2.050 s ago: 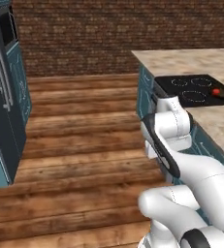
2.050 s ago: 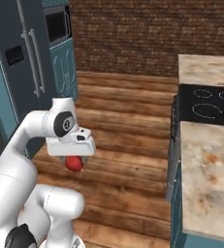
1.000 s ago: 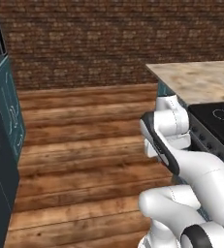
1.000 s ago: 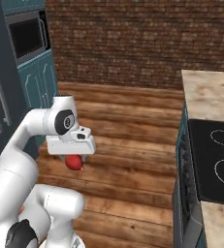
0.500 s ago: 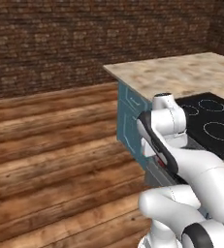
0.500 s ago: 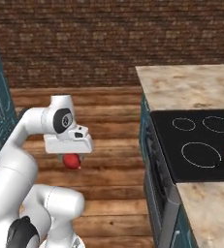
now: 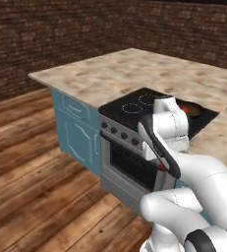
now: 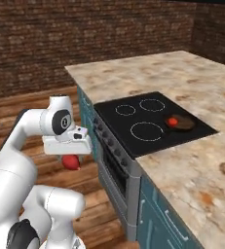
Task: Place the pan on the rear right burner on the stove. Then place the tomato and the onion in the pan and turn on the rear right burner.
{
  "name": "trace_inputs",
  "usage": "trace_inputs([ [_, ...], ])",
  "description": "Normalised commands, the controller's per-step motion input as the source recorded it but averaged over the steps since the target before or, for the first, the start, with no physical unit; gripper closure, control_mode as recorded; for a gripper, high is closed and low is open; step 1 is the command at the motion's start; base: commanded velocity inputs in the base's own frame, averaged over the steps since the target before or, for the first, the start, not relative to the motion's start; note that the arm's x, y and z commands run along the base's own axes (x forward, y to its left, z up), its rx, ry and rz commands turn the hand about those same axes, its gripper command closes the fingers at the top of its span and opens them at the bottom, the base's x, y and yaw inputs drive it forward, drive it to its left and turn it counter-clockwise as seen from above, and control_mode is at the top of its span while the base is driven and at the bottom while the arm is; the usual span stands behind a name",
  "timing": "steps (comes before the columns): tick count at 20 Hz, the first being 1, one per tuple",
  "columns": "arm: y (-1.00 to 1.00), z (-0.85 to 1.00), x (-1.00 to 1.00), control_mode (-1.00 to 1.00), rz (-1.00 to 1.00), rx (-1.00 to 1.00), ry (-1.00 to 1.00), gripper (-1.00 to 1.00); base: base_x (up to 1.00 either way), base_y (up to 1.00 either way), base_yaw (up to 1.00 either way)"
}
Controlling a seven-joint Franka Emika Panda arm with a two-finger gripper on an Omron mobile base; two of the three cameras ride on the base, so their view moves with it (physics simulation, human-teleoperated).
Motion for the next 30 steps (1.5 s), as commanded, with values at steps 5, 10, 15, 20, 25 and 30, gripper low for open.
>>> trace_inputs([
  [5, 0.0, 0.0, 0.0, 1.0, 0.0, 0.0, 0.0, 1.0, 0.0, 0.2, -0.66],
  [10, 0.0, 0.0, 0.0, 1.0, 0.0, 0.0, 0.0, 1.0, 0.0, 0.24, -0.65],
  [15, 0.0, 0.0, 0.0, 1.0, 0.0, 0.0, 0.0, 1.0, 0.0, 0.52, -0.6],
  [20, 0.0, 0.0, 0.0, 1.0, 0.0, 0.0, 0.0, 1.0, 0.0, 0.8, -0.47],
  [25, 0.0, 0.0, 0.0, 1.0, 0.0, 0.0, 0.0, 1.0, 0.0, 0.89, -0.33],
  [30, 0.0, 0.0, 0.0, 1.0, 0.0, 0.0, 0.0, 1.0, 0.15, 0.27, -0.13],
])
